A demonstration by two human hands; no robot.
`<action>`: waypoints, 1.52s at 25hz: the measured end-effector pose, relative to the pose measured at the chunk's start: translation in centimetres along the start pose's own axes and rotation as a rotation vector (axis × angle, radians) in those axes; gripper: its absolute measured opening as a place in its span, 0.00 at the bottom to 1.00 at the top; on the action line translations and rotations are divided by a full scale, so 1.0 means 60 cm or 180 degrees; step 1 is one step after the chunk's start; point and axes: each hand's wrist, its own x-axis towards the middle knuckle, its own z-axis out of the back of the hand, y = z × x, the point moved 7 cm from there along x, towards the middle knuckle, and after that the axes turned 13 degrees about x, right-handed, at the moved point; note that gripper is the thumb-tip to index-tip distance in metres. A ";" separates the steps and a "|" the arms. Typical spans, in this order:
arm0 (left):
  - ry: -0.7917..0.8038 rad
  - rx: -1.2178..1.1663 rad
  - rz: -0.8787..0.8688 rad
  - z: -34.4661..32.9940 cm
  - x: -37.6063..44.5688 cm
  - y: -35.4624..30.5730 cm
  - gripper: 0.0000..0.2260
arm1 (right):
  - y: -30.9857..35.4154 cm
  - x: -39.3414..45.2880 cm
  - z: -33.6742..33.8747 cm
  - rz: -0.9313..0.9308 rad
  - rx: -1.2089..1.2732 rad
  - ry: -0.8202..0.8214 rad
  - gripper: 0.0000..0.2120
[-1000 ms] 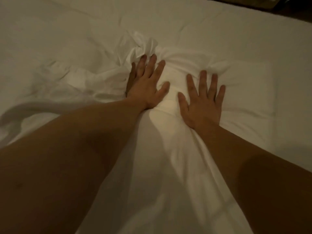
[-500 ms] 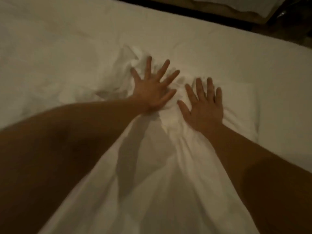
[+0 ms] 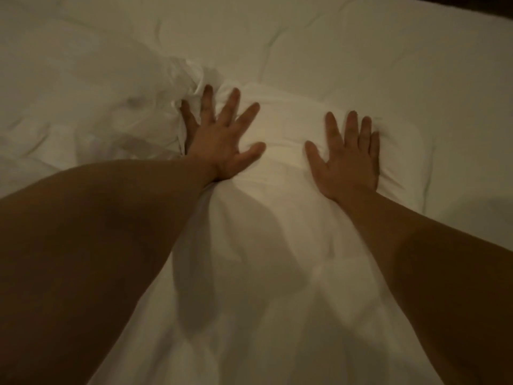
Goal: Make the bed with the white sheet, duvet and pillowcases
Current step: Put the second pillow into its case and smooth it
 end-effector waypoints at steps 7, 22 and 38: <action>0.0138 -0.0109 -0.0267 0.103 -0.019 -0.012 0.33 | -0.056 -0.066 0.115 -0.0232 -0.0642 0.0023 0.36; -0.0100 -0.0102 0.0021 0.008 -0.007 -0.029 0.31 | -0.107 -0.038 0.019 -0.0314 -0.0027 -0.0102 0.36; 0.0798 -0.0368 -0.0423 0.079 -0.276 -0.045 0.32 | -0.021 -0.379 0.080 -0.0875 0.0505 0.0264 0.35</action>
